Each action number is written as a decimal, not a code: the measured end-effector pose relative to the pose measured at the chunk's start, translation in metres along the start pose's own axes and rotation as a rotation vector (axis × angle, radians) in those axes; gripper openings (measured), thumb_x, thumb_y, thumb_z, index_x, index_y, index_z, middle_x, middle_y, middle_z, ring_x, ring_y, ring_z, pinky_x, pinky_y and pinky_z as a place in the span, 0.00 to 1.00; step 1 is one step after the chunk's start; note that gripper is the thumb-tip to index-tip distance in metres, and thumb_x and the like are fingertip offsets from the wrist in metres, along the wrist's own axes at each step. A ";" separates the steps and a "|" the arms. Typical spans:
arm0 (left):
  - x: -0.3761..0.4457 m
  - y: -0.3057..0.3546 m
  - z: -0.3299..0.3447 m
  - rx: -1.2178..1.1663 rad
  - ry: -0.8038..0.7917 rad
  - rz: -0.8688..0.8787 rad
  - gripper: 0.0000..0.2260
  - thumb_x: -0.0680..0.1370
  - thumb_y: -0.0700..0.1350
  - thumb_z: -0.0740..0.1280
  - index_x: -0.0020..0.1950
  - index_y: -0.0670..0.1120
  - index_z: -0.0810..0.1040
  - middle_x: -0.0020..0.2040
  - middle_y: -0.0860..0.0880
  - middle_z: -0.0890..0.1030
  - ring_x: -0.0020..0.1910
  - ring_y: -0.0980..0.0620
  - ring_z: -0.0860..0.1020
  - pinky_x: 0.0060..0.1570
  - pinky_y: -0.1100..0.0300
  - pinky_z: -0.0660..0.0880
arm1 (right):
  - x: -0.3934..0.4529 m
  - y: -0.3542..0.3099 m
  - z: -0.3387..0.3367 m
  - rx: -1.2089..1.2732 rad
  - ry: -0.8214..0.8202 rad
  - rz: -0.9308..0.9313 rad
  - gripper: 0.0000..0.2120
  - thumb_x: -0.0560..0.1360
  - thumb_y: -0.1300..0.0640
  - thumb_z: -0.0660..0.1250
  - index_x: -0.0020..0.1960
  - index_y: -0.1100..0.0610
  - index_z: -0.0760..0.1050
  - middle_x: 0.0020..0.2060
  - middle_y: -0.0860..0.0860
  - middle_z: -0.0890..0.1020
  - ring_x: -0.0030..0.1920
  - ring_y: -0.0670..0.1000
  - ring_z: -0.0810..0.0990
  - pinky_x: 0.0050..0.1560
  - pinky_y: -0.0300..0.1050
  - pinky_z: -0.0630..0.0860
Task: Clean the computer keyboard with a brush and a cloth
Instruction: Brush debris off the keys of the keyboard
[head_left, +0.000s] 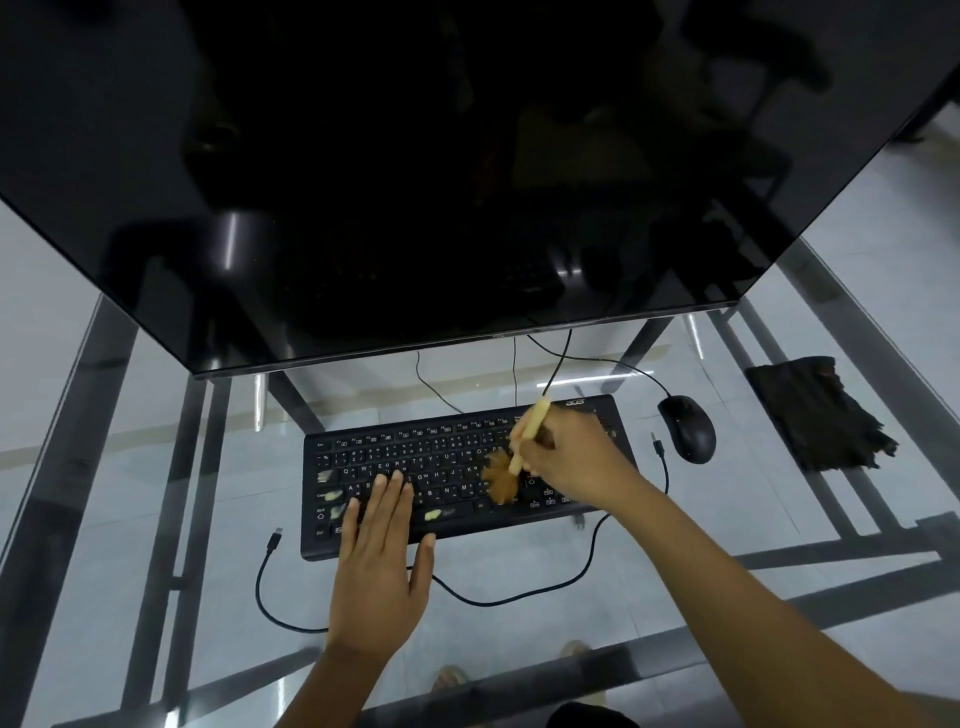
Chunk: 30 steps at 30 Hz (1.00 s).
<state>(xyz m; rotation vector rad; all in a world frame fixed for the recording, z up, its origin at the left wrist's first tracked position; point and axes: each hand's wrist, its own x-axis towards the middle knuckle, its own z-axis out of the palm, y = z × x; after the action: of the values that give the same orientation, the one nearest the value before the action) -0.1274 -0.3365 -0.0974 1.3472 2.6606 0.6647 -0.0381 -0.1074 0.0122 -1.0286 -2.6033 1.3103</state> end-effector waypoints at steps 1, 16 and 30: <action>0.002 0.002 0.000 0.005 0.005 0.010 0.26 0.80 0.54 0.53 0.74 0.41 0.63 0.76 0.48 0.62 0.77 0.51 0.54 0.74 0.45 0.51 | 0.002 0.001 0.001 -0.040 0.108 -0.020 0.04 0.78 0.59 0.64 0.47 0.55 0.78 0.40 0.49 0.83 0.35 0.47 0.82 0.39 0.45 0.82; 0.062 0.055 0.007 0.078 -0.114 0.076 0.42 0.73 0.70 0.58 0.76 0.42 0.58 0.77 0.45 0.57 0.77 0.50 0.49 0.74 0.47 0.44 | 0.019 0.001 0.000 0.065 0.109 -0.021 0.04 0.78 0.59 0.64 0.49 0.56 0.78 0.41 0.51 0.84 0.35 0.44 0.81 0.36 0.33 0.78; 0.060 0.058 0.014 0.088 -0.139 0.066 0.47 0.69 0.72 0.59 0.76 0.40 0.57 0.78 0.44 0.55 0.77 0.50 0.47 0.74 0.46 0.43 | 0.000 0.002 -0.013 -0.014 -0.108 -0.054 0.04 0.76 0.59 0.65 0.46 0.56 0.78 0.37 0.49 0.82 0.34 0.44 0.81 0.34 0.37 0.78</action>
<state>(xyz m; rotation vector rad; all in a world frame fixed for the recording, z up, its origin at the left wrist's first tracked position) -0.1168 -0.2542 -0.0791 1.4513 2.5727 0.4468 -0.0327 -0.0974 0.0190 -0.9064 -2.7013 1.3749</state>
